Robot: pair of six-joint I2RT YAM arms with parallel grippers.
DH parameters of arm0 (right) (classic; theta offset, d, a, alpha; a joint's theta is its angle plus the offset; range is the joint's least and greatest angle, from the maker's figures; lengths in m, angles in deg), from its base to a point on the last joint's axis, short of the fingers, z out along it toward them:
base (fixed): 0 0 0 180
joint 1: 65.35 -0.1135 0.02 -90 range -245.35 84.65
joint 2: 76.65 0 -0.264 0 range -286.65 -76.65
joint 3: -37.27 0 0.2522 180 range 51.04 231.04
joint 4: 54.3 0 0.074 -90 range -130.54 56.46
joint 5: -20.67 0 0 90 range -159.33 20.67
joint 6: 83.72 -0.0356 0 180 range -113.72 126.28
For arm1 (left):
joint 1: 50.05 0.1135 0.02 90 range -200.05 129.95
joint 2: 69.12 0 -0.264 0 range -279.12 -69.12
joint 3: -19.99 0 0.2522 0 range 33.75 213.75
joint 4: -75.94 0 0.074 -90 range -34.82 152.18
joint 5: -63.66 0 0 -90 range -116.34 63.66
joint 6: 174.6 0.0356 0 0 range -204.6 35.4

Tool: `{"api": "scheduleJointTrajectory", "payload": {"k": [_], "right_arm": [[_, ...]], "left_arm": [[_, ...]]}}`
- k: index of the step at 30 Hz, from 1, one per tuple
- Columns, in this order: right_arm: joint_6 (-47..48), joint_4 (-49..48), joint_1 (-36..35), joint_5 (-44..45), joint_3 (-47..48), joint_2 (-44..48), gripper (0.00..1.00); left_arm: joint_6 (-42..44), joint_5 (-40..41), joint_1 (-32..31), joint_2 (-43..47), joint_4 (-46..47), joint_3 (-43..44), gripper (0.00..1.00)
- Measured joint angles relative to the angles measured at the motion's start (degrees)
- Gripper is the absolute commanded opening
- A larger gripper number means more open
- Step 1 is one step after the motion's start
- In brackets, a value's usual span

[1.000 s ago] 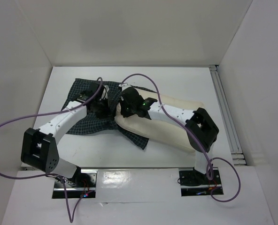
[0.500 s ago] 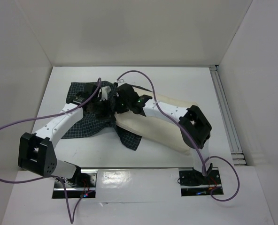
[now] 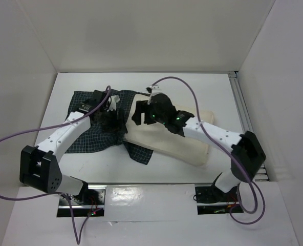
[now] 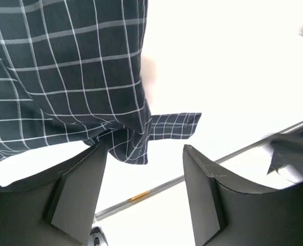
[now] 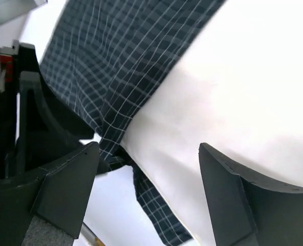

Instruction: Put the pillow into the pillowcase

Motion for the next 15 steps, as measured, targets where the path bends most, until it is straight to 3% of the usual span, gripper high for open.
{"api": "scheduleJointTrajectory", "payload": {"k": [4,6,9,13,15], "right_arm": [[0.09,1.18,4.04,2.73,-3.98,9.57,0.81],[0.31,2.78,7.21,4.13,-4.81,12.17,0.82],[0.83,5.84,11.82,5.42,-4.83,12.55,0.95],[1.25,10.64,18.51,5.86,-4.81,11.61,1.00],[1.38,12.72,22.49,5.31,-4.74,10.91,1.00]], "left_arm": [[0.11,2.45,-0.02,-0.42,-1.46,4.81,0.66],[0.17,3.80,-0.02,-1.79,-1.70,8.39,0.70],[0.07,6.80,-0.50,-6.43,-1.49,14.49,0.85],[-0.85,13.27,-1.79,-15.21,-1.29,22.18,0.88],[-2.05,17.18,-2.45,-19.80,-1.22,25.42,0.84]]}}
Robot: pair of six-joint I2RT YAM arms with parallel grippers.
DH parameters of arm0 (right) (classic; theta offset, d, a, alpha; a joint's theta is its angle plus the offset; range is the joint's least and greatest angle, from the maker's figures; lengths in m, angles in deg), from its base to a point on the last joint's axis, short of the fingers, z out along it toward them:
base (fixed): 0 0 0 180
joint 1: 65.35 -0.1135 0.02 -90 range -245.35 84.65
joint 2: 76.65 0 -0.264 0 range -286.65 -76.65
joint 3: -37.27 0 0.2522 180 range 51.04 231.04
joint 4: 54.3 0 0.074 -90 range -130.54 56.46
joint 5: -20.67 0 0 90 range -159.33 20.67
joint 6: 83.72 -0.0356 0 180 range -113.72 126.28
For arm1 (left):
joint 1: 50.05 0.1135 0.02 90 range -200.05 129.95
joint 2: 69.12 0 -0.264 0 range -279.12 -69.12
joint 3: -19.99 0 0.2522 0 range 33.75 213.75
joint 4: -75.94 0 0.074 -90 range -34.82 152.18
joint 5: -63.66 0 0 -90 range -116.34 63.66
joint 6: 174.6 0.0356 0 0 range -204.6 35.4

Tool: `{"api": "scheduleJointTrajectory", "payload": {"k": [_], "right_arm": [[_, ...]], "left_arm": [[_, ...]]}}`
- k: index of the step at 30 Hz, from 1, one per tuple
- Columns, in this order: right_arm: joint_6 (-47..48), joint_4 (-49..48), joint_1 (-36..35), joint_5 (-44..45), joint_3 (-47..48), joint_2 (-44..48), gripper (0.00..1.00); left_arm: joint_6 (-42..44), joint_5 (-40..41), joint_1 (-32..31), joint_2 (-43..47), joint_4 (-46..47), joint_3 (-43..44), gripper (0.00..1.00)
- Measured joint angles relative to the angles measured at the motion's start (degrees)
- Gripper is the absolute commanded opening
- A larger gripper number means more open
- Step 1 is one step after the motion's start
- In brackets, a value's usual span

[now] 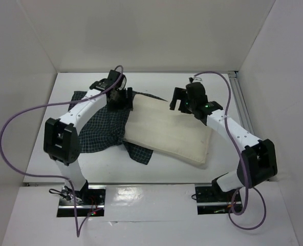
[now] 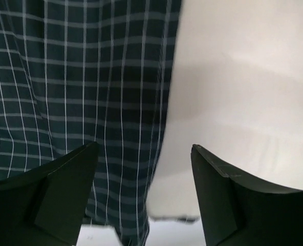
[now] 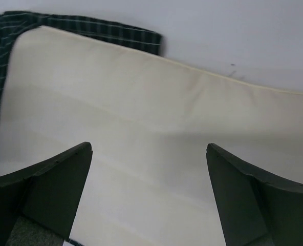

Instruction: Put the pillow into the pillowcase

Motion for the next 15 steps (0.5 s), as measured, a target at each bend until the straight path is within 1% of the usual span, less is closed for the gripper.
{"api": "scheduleJointTrajectory", "payload": {"k": [3,7,11,12,15], "right_arm": [[0.11,2.16,5.97,-1.11,0.00,-0.74,1.00],[0.17,3.67,12.79,-1.68,-0.02,-1.90,1.00],[0.09,4.00,15.87,-1.77,-1.62,-3.48,1.00],[-0.09,4.09,16.17,-1.90,-2.82,-3.72,1.00],[-0.55,4.26,16.28,-2.10,-5.03,-4.68,1.00]], "left_arm": [[-1.60,5.18,-0.70,-6.10,-0.35,4.92,0.83],[-2.97,8.59,-0.90,-13.31,-0.57,11.72,0.83],[-3.91,10.08,-0.90,-18.29,-0.55,17.20,0.81],[-3.98,10.25,-0.90,-19.54,-0.76,18.86,0.78],[-4.22,11.13,-0.94,-23.32,-1.03,23.76,0.74]]}}
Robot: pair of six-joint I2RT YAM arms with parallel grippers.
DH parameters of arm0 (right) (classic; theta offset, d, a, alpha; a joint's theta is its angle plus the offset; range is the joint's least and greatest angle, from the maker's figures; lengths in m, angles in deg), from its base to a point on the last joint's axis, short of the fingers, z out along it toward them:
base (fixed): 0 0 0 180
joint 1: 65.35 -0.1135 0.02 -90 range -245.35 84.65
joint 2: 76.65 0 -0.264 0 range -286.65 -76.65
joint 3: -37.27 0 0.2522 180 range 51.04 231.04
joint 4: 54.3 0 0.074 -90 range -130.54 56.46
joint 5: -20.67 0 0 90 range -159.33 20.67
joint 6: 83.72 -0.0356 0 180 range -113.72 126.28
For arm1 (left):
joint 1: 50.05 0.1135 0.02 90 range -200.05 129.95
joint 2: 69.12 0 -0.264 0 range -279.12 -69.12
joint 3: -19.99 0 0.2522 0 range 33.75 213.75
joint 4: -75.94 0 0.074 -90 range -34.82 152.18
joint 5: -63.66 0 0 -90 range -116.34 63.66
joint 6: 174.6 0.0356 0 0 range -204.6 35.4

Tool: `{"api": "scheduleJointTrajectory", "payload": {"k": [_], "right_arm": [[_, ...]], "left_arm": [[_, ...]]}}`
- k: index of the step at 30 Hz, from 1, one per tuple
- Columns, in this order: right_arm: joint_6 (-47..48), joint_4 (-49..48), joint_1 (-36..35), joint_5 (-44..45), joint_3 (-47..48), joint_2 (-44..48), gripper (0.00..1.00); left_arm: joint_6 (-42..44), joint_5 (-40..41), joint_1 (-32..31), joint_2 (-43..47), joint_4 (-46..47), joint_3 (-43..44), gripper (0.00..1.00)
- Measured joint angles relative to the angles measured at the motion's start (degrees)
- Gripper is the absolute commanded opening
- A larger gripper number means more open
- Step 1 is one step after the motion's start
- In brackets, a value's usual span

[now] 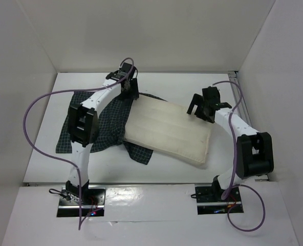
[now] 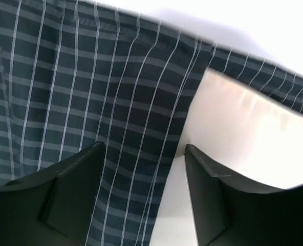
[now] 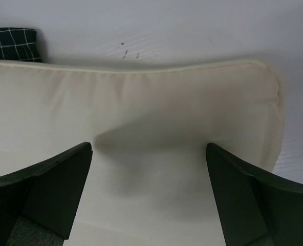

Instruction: Put the pillow into the pillowcase

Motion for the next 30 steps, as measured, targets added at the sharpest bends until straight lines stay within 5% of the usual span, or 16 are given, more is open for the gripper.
{"api": "scheduleJointTrajectory", "payload": {"k": [7,12,16,21,23,24,25,26,28,30], "right_arm": [[-0.44,-0.94,0.83,0.61,-0.87,-0.33,1.00],[-1.75,-2.19,2.25,1.42,-3.52,0.46,1.00],[-2.36,-3.32,3.17,1.75,-7.26,4.07,1.00],[-3.15,-4.28,6.71,-1.27,-11.56,7.37,1.00],[-3.02,-5.97,7.67,-4.46,-11.98,5.90,0.79],[-2.64,-6.97,7.82,-6.40,-11.98,4.83,0.63],[-2.49,-8.35,7.98,-8.94,-12.02,3.50,0.34],[-2.21,-10.08,8.04,-11.43,-12.28,2.36,0.20],[-2.91,-13.22,7.91,-16.22,-12.92,1.31,0.03],[-2.97,-15.21,7.41,-17.86,-13.75,2.03,0.00]], "left_arm": [[-0.02,0.76,-0.66,-5.66,-0.31,6.60,0.53],[-0.07,0.87,-1.22,-7.04,-0.13,8.61,0.12],[0.55,0.83,-1.44,-7.04,0.00,8.68,0.01],[2.16,0.00,-1.68,-7.02,0.02,8.68,0.00],[3.17,-1.05,-1.70,-7.02,0.02,8.68,0.00],[3.41,-1.57,-1.73,-7.02,0.09,8.68,0.00],[3.63,-2.10,-1.79,-7.02,0.13,8.68,0.00],[3.96,-2.67,-1.84,-7.02,0.20,8.68,0.00],[5.01,-3.93,-2.16,-7.02,0.26,8.76,0.00],[6.21,-5.49,-2.67,-7.02,0.22,9.16,0.00]]}}
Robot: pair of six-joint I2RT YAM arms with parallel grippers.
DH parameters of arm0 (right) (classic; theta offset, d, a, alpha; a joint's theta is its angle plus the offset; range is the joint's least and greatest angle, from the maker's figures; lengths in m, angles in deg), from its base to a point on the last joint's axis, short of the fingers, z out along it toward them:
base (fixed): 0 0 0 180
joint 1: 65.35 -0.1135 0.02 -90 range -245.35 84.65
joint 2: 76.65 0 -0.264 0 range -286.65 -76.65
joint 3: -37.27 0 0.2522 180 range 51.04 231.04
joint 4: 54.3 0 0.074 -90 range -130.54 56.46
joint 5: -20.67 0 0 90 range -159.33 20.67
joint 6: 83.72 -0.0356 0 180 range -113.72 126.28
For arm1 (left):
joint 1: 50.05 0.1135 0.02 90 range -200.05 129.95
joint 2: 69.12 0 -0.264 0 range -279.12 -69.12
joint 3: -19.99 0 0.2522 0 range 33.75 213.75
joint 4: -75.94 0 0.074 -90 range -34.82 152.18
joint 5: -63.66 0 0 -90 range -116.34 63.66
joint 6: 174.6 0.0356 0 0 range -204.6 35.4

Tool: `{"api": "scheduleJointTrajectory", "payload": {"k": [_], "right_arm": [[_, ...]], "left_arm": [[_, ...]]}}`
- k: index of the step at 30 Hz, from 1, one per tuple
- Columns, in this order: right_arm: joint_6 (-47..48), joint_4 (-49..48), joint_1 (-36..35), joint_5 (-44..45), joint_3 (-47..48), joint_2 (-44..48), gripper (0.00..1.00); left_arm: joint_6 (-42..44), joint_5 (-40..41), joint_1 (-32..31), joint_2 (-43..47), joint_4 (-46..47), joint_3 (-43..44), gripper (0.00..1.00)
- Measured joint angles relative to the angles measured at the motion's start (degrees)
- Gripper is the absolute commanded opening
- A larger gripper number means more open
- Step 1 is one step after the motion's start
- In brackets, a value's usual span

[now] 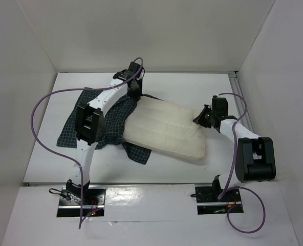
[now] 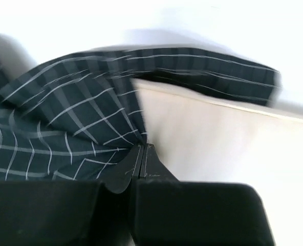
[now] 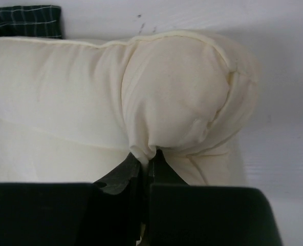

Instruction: Put the pillow into the pillowcase

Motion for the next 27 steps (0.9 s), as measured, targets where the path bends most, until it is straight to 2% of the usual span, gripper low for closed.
{"api": "scheduleJointTrajectory", "payload": {"k": [4,15,19,20,21,22,23,24,26,27], "right_arm": [[0.28,0.22,-3.08,0.44,-1.07,4.87,0.00],[1.03,10.36,-11.61,8.00,-1.03,18.29,0.00],[-0.17,12.39,-13.49,12.70,-2.93,23.41,0.00],[-0.44,12.61,-13.68,14.01,-4.07,24.68,0.00],[-0.57,12.85,-13.77,15.19,-5.42,25.64,0.03],[-0.68,13.49,-13.79,15.96,-6.40,26.12,0.13],[-0.85,14.21,-13.81,16.79,-7.23,26.18,0.47],[-1.07,15.02,-13.86,17.25,-7.63,25.97,0.65],[0.00,16.48,-13.90,18.18,-7.58,25.57,0.88],[0.11,16.76,-13.97,18.34,-7.32,25.33,0.93]], "left_arm": [[1.97,-4.26,-1.18,0.00,-0.48,1.64,0.00],[3.28,-15.34,-3.76,0.39,-1.22,3.17,0.00],[3.58,-15.69,-5.22,0.50,-1.01,2.86,0.26],[3.67,-16.17,-5.55,0.50,-1.01,2.86,0.46],[4.09,-16.68,-5.92,0.50,-1.01,2.86,0.59],[4.44,-17.09,-6.38,0.50,-1.11,3.02,0.68],[4.61,-17.49,-6.86,0.50,-1.46,3.39,0.76],[4.72,-17.57,-7.45,0.50,-1.88,3.82,0.89],[5.03,-16.79,-8.57,0.72,-3.19,5.20,0.95],[4.98,-15.85,-9.01,1.33,-3.72,5.53,0.95]]}}
